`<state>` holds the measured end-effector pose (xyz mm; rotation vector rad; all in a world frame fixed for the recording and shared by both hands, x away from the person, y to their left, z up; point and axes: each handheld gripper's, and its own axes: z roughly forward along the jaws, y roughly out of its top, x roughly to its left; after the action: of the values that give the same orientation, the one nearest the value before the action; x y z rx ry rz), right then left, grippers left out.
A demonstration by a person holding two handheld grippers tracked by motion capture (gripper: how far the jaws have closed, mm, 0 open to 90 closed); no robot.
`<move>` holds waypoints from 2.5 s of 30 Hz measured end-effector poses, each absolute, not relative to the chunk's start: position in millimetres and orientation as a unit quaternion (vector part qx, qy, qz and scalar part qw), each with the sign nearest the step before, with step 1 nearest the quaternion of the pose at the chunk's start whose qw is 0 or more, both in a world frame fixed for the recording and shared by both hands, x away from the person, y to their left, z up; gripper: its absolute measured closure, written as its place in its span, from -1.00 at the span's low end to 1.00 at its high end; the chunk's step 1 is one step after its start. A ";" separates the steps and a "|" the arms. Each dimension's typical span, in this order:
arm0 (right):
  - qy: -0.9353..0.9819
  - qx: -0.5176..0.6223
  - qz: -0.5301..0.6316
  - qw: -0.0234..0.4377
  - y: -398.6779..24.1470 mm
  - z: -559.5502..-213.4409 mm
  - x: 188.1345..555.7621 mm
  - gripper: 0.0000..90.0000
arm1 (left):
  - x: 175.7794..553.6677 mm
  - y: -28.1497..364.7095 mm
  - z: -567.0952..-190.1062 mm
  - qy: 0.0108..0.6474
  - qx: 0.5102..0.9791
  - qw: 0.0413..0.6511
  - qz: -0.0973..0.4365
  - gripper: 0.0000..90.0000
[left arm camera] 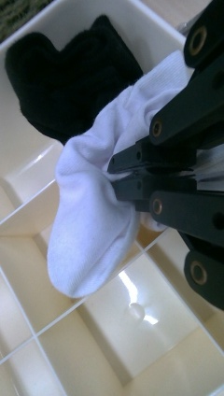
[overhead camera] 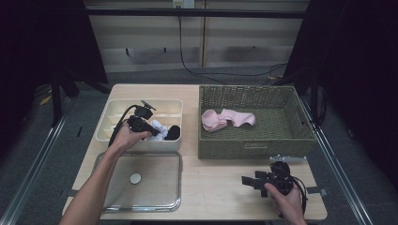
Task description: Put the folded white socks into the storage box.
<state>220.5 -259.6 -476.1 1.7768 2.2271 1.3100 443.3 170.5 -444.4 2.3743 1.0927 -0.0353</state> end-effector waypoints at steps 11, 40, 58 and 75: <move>0.713 0.565 0.416 0.001 -257.1 -477.1 222.2 -0.52 | 447.6 167.1 -450.4 0.401 0.884 0.240 -0.020 0.94; 0.718 0.561 0.413 -0.003 -256.4 -478.3 222.5 -0.52 | 463.0 192.2 -439.3 0.432 0.846 0.313 0.003 -0.05; 0.716 0.564 0.411 -0.004 -257.7 -479.2 221.8 -0.52 | 451.5 189.7 -429.6 0.395 0.869 0.299 -0.005 0.86; 0.713 0.567 0.412 -0.001 -258.0 -478.7 221.9 -0.52 | 449.6 191.7 -440.1 0.393 0.877 0.273 -0.043 0.88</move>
<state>221.9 -258.0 -478.7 1.7818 2.2424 1.2944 449.6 191.7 -440.1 2.3603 1.0563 -0.1159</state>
